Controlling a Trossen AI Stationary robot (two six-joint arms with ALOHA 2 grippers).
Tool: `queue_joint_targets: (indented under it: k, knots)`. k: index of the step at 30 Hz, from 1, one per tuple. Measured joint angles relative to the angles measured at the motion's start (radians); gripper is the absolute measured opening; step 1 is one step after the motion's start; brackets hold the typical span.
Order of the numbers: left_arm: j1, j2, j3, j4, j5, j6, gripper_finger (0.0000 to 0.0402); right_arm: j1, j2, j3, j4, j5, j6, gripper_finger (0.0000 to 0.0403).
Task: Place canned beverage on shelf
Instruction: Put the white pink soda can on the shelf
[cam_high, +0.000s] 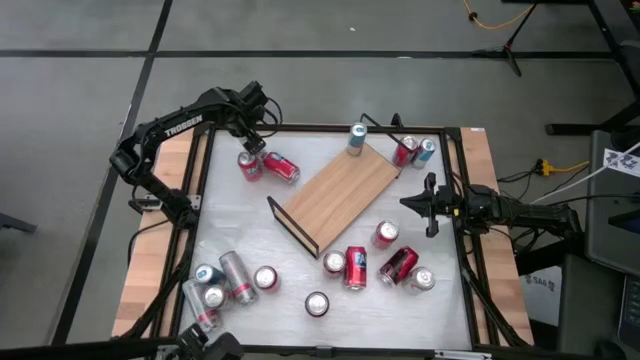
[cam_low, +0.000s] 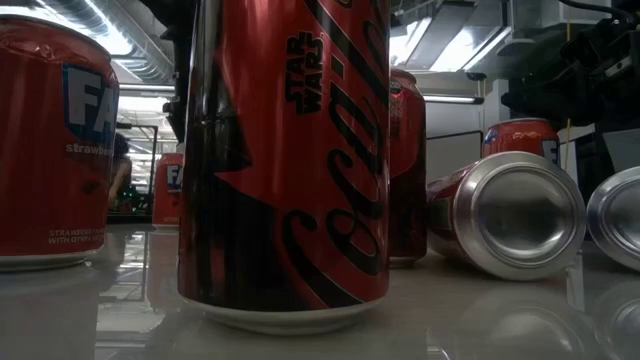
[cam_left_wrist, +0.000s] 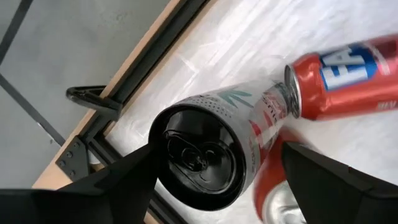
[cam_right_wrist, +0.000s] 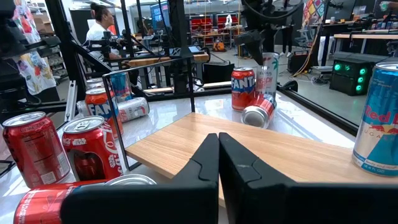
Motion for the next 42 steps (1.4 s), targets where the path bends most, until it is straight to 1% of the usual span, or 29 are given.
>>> queue_joint_targets:
  k: [9, 17, 23, 31, 42]
  knots:
    - [-0.063, 0.000, 0.004, -0.003, 0.004, -0.002, 0.0322, 0.000, 0.000, 0.000, 0.000, 0.000, 0.000, 0.0000]
    - [-0.112, 0.001, 0.073, -0.007, 0.026, -0.003, 0.0322, 0.000, 0.000, 0.000, 0.000, 0.000, 0.000, 0.0000]
    - [-0.138, 0.001, 0.109, -0.006, 0.024, -0.003, 0.0322, 0.000, 0.000, 0.000, 0.000, 0.000, 0.000, 0.0000]
    - [-0.131, 0.001, 0.125, -0.007, -0.005, -0.079, 0.0322, 0.000, 0.000, 0.000, 0.000, 0.000, 0.000, 0.0000]
    - [-0.089, 0.001, 0.125, -0.005, 0.023, -0.106, 0.0322, 0.000, 0.000, 0.000, 0.000, 0.000, 0.000, 0.0000]
